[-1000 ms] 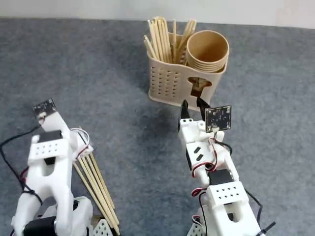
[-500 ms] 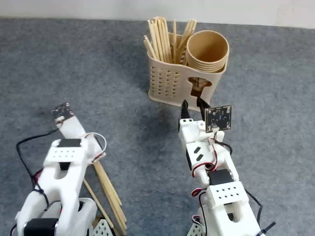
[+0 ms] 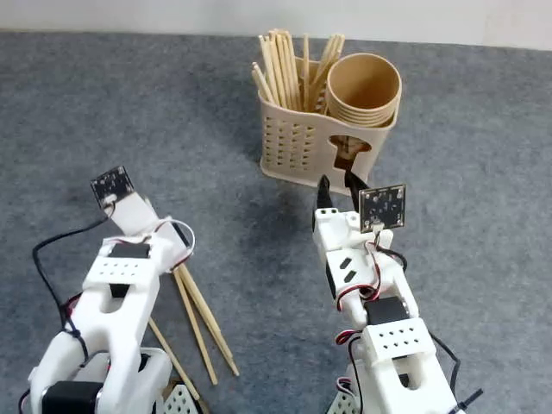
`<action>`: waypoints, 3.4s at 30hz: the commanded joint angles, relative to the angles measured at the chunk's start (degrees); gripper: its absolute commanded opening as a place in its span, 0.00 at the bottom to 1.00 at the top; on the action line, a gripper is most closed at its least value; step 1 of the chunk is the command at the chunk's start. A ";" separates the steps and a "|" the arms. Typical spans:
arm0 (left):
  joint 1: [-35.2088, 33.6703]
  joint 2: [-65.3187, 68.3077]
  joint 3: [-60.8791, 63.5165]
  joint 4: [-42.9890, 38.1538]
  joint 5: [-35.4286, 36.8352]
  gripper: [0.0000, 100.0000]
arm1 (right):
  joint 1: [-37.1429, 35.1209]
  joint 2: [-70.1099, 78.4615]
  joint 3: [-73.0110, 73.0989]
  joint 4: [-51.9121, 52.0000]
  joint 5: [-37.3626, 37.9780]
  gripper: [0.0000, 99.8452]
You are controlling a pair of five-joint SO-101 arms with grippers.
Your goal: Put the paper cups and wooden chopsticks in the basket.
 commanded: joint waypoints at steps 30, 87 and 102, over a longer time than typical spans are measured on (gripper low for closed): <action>3.74 -1.89 -54.64 -1.14 0.35 0.01 | -0.40 -1.71 -0.13 -1.36 0.00 0.14; 13.32 16.84 -70.73 -8.62 -13.98 0.14 | -0.40 -1.45 -0.13 -1.36 0.00 0.14; -4.35 16.31 -58.42 -6.07 -13.98 0.01 | -0.40 -1.45 -0.13 -1.36 0.00 0.14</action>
